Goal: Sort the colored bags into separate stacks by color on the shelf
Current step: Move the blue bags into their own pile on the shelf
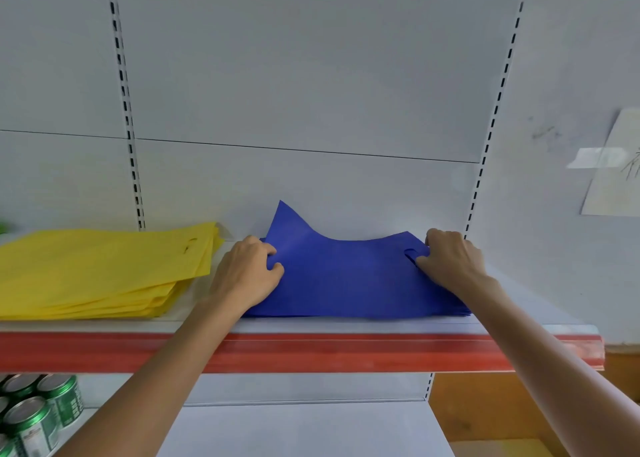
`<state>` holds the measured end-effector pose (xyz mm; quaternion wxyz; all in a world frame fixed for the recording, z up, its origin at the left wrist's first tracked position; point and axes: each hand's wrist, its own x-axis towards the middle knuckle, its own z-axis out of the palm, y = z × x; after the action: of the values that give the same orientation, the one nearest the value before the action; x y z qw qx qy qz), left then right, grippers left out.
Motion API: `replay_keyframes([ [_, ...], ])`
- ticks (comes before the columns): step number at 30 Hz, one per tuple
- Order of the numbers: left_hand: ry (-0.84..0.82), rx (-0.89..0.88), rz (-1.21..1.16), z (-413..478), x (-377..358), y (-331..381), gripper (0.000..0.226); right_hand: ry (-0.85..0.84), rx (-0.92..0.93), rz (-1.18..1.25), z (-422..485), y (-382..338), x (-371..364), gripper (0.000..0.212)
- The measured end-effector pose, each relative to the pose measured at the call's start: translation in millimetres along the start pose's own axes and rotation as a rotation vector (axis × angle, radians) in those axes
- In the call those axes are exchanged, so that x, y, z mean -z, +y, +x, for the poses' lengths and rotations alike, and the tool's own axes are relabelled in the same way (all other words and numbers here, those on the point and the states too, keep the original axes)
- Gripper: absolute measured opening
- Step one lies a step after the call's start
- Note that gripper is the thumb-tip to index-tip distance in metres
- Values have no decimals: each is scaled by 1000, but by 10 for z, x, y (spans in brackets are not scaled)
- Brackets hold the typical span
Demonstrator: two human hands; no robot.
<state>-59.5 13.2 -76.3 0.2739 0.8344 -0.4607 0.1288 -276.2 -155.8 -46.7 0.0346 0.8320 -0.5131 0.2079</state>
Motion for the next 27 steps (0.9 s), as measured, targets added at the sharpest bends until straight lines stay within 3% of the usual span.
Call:
replay_keyframes([
  [7,-67,-40,44,-13,188,40,43,-37,-54,243,60,32,-4,29],
  [10,-53,-57,62,43,381,48,30,-19,-78,214,50,49,119,24],
  [16,33,-103,-12,222,872,-69,46,51,-91,154,20,-204,455,25],
  [21,10,-12,-4,198,1225,-855,46,75,-6,168,-147,-895,483,27],
  [27,-23,40,38,-114,1729,-2235,48,89,98,193,-553,-2268,313,29],
])
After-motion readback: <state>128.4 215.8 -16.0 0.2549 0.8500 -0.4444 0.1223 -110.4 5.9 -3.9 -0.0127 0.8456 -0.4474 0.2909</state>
